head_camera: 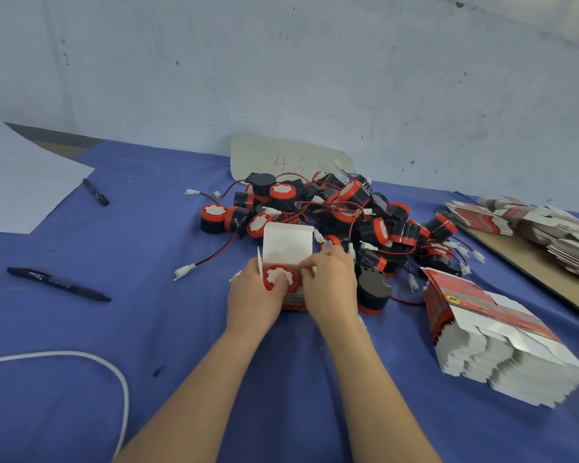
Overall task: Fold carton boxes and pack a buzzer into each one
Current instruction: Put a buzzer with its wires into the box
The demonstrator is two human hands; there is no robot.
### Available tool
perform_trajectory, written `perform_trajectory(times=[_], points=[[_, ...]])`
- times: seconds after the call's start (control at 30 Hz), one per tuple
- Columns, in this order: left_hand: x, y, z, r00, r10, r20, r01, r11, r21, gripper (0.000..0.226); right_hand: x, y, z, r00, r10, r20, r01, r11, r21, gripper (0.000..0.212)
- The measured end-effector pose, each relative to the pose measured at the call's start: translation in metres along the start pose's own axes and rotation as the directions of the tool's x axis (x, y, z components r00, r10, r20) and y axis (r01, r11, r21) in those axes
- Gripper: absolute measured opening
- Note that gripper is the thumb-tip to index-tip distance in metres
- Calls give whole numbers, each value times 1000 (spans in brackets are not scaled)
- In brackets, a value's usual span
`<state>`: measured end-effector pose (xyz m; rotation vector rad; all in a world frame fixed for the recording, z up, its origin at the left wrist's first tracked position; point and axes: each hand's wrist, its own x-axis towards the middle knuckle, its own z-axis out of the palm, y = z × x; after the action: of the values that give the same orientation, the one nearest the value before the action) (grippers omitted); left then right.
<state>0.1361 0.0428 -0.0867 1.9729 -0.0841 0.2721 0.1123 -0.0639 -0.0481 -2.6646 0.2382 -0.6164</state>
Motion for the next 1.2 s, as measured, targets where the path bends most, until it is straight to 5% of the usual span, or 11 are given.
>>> perform_trajectory(times=[0.2,0.43,0.63,0.8,1.0,1.13,1.2], points=[[0,1,0,1000,-1,-3,1,1000,6,35,-2,-4,0,996,-61,64,67,994,-90,33],[-2,3,-1,1000,4,-3,-4,1000,-8,31,1,-3,5,998,61,16,-62,998,24,18],[-2,4,-3,1000,2,7,-2,1000,-10,30,5,-4,0,989,70,133,-48,986,-160,27],[-3,3,0,1000,30,-8,-30,1000,-3,30,6,9,-4,917,96,386,-102,995,-4,30],[-10,4,-2,980,179,-91,-183,982,-36,41,6,11,2,931,106,350,-121,992,22,32],[-14,5,-1,927,376,15,-376,927,-4,12,5,13,-1,935,81,345,-141,978,151,34],[-14,5,-1,933,355,65,-354,935,-28,19,4,14,1,955,69,290,-130,971,198,33]])
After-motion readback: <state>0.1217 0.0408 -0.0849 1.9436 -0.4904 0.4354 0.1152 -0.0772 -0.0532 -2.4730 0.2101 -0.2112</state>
